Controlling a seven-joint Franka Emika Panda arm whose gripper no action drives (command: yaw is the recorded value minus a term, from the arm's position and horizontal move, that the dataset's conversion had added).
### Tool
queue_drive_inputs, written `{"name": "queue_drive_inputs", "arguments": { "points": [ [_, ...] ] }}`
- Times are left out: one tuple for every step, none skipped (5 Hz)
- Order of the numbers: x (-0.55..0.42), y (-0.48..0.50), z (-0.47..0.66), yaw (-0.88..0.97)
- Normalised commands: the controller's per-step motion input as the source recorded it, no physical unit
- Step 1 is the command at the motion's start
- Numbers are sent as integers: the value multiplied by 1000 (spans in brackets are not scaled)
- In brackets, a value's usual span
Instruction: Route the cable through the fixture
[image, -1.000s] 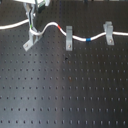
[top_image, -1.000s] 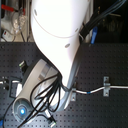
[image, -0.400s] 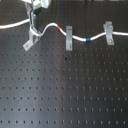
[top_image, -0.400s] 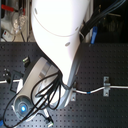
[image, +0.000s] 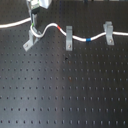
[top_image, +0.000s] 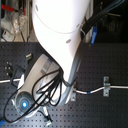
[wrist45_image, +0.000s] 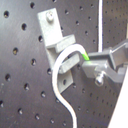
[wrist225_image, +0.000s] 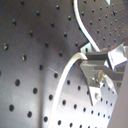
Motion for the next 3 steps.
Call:
{"name": "queue_drive_inputs", "arguments": {
  "points": [
    [-243,-11,-7,163],
    [-19,10,358,34],
    [20,30,203,0]
  ]
}}
